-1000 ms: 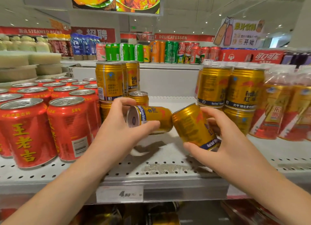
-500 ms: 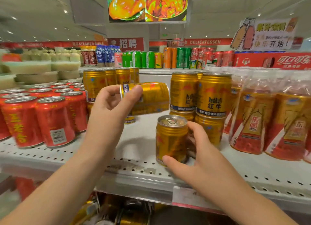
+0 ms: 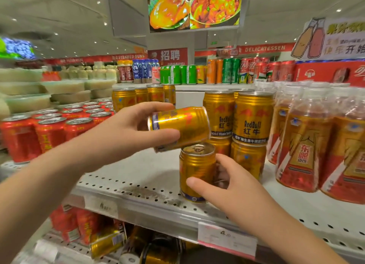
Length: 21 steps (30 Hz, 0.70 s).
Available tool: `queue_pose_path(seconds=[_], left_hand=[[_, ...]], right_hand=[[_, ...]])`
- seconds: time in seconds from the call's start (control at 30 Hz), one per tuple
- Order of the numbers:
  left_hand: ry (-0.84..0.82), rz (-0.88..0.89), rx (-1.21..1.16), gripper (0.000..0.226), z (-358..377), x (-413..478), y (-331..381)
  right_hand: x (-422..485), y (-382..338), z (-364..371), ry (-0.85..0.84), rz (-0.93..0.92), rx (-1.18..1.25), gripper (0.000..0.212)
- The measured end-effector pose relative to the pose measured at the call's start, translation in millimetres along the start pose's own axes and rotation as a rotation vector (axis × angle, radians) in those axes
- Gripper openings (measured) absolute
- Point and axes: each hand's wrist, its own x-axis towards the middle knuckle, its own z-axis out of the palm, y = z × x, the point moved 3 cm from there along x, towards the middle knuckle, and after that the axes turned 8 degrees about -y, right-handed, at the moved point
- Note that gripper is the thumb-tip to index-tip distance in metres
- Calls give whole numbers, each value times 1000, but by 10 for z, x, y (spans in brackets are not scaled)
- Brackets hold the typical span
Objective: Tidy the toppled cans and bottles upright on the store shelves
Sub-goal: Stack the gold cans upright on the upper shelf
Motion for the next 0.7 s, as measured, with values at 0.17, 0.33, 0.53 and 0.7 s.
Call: queue_pose_path(seconds=[0.17,0.33,0.53,0.7], left_hand=[[-67,-44,291,78,-117,-64,-109],[219,127,-15,56,-5,-38,-194],[327,116,-150,63,135,192,-180],[350,105,-79,62,280,215,-319]], right_hand=[[41,-65,82,66,39,-177,72],[127,-199,210,178,48,-377,62],[331,-240,431,237,41,-491,66],[392,-187,465,14,23,-132,53]])
